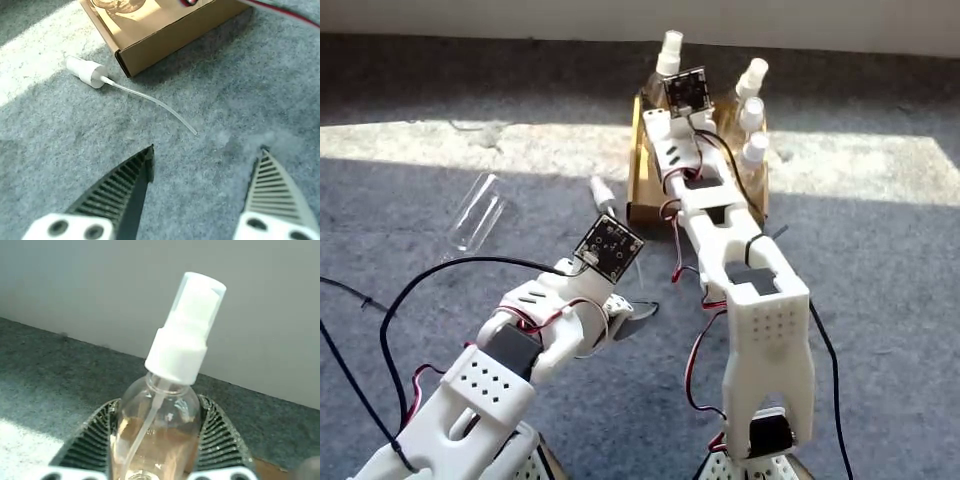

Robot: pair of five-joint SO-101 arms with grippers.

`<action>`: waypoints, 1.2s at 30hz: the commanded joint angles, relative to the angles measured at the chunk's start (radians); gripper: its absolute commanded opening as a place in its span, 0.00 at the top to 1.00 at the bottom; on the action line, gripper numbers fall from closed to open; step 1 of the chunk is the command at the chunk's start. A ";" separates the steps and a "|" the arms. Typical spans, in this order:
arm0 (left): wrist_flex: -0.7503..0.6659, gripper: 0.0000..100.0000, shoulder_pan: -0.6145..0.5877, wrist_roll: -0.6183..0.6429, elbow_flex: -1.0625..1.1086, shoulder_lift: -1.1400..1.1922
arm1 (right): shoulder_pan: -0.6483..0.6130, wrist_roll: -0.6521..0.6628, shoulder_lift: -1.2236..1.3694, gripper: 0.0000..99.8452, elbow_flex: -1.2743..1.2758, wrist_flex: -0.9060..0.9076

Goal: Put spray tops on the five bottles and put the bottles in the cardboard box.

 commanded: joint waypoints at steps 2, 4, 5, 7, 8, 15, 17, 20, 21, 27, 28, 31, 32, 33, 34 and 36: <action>-0.020 0.71 0.016 0.003 -0.007 -0.010 | 0.007 0.017 -0.027 0.91 -0.048 -0.015; -0.020 0.71 0.016 0.003 -0.007 -0.010 | 0.007 0.015 -0.025 0.88 -0.048 -0.015; -0.020 0.71 0.016 0.003 -0.007 -0.010 | 0.007 0.015 -0.025 0.88 -0.048 -0.015; -0.020 0.71 0.016 0.003 -0.007 -0.010 | 0.007 0.015 -0.025 0.88 -0.048 -0.015; -0.020 0.71 0.016 0.003 -0.005 -0.010 | 0.007 0.015 -0.025 0.88 -0.048 -0.015; -0.020 0.71 0.016 0.003 -0.005 -0.010 | 0.005 0.017 -0.028 0.88 -0.050 -0.002; -0.020 0.71 0.016 0.003 -0.005 -0.010 | 0.005 0.014 -0.027 0.88 -0.053 0.054; -0.020 0.71 0.016 0.003 -0.005 -0.010 | 0.005 0.014 -0.024 0.88 -0.056 0.087; -0.020 0.71 0.016 0.003 -0.005 -0.010 | 0.005 0.014 -0.024 0.87 -0.056 0.087; -0.020 0.71 0.016 0.003 -0.005 -0.010 | 0.004 0.012 -0.022 0.79 -0.054 0.088; -0.020 0.71 0.016 0.003 -0.005 -0.010 | 0.004 0.012 -0.022 0.79 -0.054 0.088; -0.020 0.71 0.016 0.003 -0.005 -0.010 | 0.004 0.012 -0.024 0.79 -0.051 0.088; -0.020 0.71 0.016 0.003 -0.005 -0.010 | 0.004 0.012 -0.025 0.79 -0.050 0.088; -0.020 0.71 0.016 0.003 -0.005 -0.010 | 0.004 0.012 -0.028 0.79 -0.050 0.088; -0.020 0.71 0.016 0.003 -0.005 -0.010 | 0.004 0.012 -0.028 0.79 -0.051 0.088; -0.020 0.71 0.016 0.003 -0.005 -0.010 | 0.004 0.006 -0.028 0.79 -0.054 0.088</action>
